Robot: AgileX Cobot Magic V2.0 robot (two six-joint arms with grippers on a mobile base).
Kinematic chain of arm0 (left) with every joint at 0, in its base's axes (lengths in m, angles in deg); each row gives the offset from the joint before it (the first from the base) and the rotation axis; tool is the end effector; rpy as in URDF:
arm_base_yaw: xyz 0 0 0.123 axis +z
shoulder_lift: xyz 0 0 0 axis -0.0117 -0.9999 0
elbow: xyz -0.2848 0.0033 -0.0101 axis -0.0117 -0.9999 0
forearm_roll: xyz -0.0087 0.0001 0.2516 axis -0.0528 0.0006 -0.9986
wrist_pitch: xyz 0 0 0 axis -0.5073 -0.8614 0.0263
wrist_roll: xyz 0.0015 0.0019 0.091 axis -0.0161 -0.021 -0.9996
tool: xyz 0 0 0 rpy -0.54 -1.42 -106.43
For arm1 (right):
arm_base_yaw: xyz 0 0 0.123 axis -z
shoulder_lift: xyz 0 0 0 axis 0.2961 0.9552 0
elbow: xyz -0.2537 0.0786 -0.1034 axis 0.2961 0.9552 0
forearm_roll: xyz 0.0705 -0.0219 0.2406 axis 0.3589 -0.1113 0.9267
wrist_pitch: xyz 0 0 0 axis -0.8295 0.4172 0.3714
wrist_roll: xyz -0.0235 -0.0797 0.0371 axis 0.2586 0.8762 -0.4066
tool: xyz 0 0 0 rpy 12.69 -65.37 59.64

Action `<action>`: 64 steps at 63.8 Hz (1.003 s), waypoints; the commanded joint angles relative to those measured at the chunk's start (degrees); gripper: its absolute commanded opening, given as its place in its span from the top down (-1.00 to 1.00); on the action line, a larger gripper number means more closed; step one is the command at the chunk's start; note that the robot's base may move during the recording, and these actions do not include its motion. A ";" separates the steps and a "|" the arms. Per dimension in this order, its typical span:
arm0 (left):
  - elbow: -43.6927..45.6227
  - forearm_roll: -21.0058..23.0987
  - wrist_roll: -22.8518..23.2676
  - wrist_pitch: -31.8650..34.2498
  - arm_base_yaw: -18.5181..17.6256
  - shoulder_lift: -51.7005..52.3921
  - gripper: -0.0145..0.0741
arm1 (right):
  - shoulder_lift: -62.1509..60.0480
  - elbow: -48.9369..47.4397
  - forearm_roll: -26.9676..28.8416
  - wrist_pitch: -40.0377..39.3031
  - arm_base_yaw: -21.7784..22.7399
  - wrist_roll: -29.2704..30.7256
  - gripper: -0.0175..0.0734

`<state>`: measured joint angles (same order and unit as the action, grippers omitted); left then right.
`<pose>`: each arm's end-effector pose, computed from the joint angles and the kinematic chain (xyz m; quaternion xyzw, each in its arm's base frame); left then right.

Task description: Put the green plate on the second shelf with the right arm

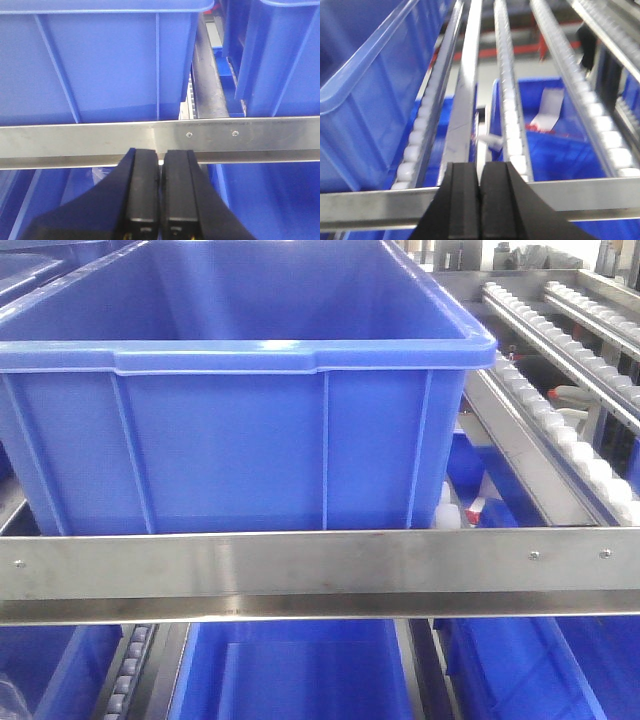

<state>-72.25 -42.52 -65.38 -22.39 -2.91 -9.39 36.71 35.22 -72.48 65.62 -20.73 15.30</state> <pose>0.0533 0.0035 0.1824 0.0111 0.7886 0.0176 0.6146 0.0677 0.0036 0.1999 0.0529 0.7178 0.0897 0.6884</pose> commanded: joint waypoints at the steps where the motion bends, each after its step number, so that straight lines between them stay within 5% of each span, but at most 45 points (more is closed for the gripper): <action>1: -2.40 -0.21 0.28 3.59 -0.14 1.12 0.39 | -4.36 -0.01 0.60 -1.39 1.31 0.26 0.50; 42: -2.40 -0.21 0.28 3.59 -0.14 1.12 0.39 | -9.25 0.11 1.87 3.07 2.31 0.03 0.50; 53: -2.40 -0.21 0.28 3.59 -0.14 1.12 0.39 | -9.25 0.11 -11.15 2.55 2.31 -11.48 0.50; 64: -2.40 -0.21 0.28 3.59 -0.14 1.12 0.39 | -9.25 0.11 -12.54 2.50 2.31 -13.91 0.50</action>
<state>-72.25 -42.52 -65.38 -22.39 -2.91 -9.39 28.49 35.66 -83.69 73.44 -18.74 2.37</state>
